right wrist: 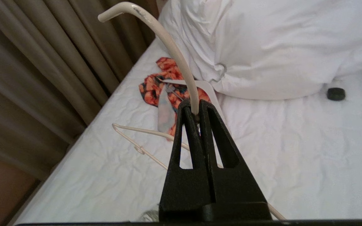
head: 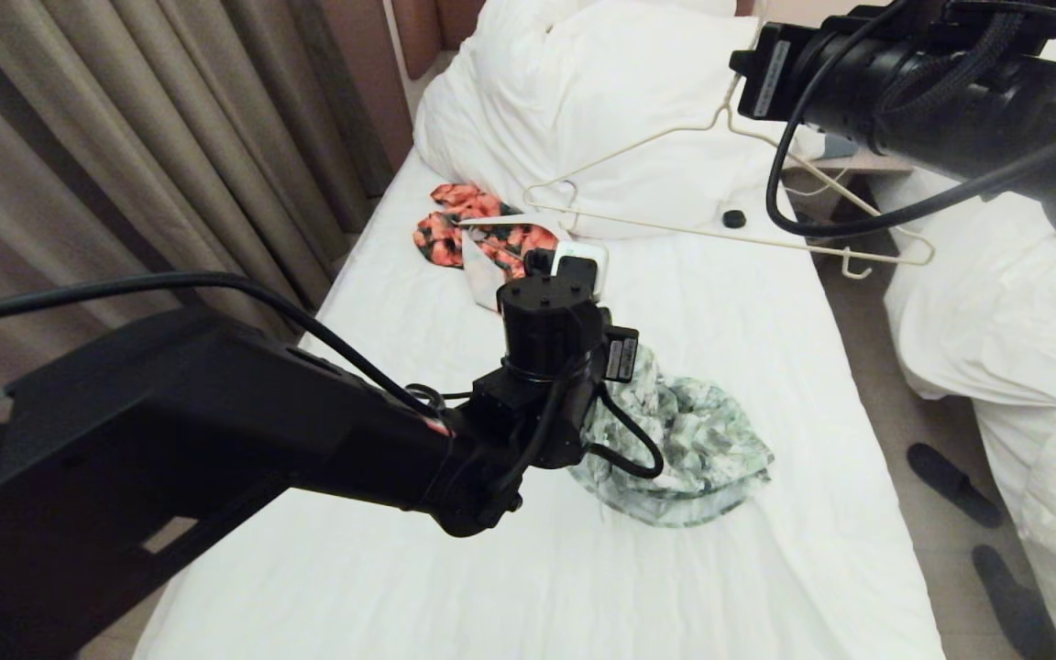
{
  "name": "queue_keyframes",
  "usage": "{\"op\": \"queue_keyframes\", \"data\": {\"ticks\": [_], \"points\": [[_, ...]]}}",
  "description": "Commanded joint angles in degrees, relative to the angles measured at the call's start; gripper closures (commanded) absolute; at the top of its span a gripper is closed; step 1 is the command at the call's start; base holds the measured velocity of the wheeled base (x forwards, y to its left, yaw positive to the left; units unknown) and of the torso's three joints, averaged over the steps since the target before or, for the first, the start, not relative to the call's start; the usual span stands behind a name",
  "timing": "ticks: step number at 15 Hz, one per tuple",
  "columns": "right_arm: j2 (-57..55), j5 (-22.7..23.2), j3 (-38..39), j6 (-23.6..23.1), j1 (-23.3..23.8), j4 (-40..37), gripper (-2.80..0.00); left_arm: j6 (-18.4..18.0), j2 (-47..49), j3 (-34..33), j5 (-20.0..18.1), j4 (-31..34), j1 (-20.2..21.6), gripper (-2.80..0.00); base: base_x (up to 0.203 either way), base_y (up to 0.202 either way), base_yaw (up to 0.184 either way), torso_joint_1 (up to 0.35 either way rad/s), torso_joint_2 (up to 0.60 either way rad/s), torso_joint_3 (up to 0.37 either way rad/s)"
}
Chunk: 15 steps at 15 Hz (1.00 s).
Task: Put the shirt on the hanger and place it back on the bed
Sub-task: Take the clothes hanger out of the clothes, then place the hanger on the bed
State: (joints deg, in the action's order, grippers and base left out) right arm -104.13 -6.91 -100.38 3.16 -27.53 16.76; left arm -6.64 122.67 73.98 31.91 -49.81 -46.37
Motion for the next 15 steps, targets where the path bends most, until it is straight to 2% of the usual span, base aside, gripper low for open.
{"op": "queue_keyframes", "data": {"ticks": [1,4,5,8,10,13,14,15], "points": [[0.02,-0.04,0.95,0.01,0.64,0.17,0.00,-0.07,1.30,-0.04,-0.23,-0.29,2.49,0.00,0.000,0.000,0.000,0.000,0.00,0.000],[0.69,-0.01,2.93,0.01,1.51,0.21,0.00,-0.04,3.05,0.01,-2.40,-0.40,8.09,0.00,0.000,0.000,0.000,0.000,0.00,0.000],[0.77,0.06,3.70,0.01,2.04,0.38,0.00,0.02,3.82,-0.32,-3.35,-0.53,10.51,-2.80,0.000,0.000,0.000,0.000,0.00,0.000],[0.25,0.14,3.79,0.01,2.39,1.17,0.00,-0.56,5.40,-0.89,-6.89,-1.66,15.54,-2.80,0.000,0.000,0.000,0.000,0.00,0.000],[0.25,0.14,3.44,-0.08,2.22,1.17,0.00,-0.65,5.38,-1.33,-7.23,-1.88,16.67,-2.80,0.000,0.000,0.000,0.000,0.00,0.000],[0.40,-0.02,4.53,-0.08,2.13,1.09,0.00,-0.65,2.97,-7.50,-7.19,-3.84,16.87,-2.80,0.000,0.000,0.000,0.000,0.00,0.000],[0.64,-0.24,6.29,-0.08,2.13,1.09,0.00,-0.61,1.77,-10.84,-7.17,-5.58,16.86,0.00,0.000,0.000,0.000,0.000,0.00,0.000],[0.73,-0.73,7.99,-0.06,2.04,1.15,0.00,-0.70,0.97,-14.00,-7.15,-7.62,16.89,0.00,0.000,0.000,0.000,0.000,0.00,0.000]]}}
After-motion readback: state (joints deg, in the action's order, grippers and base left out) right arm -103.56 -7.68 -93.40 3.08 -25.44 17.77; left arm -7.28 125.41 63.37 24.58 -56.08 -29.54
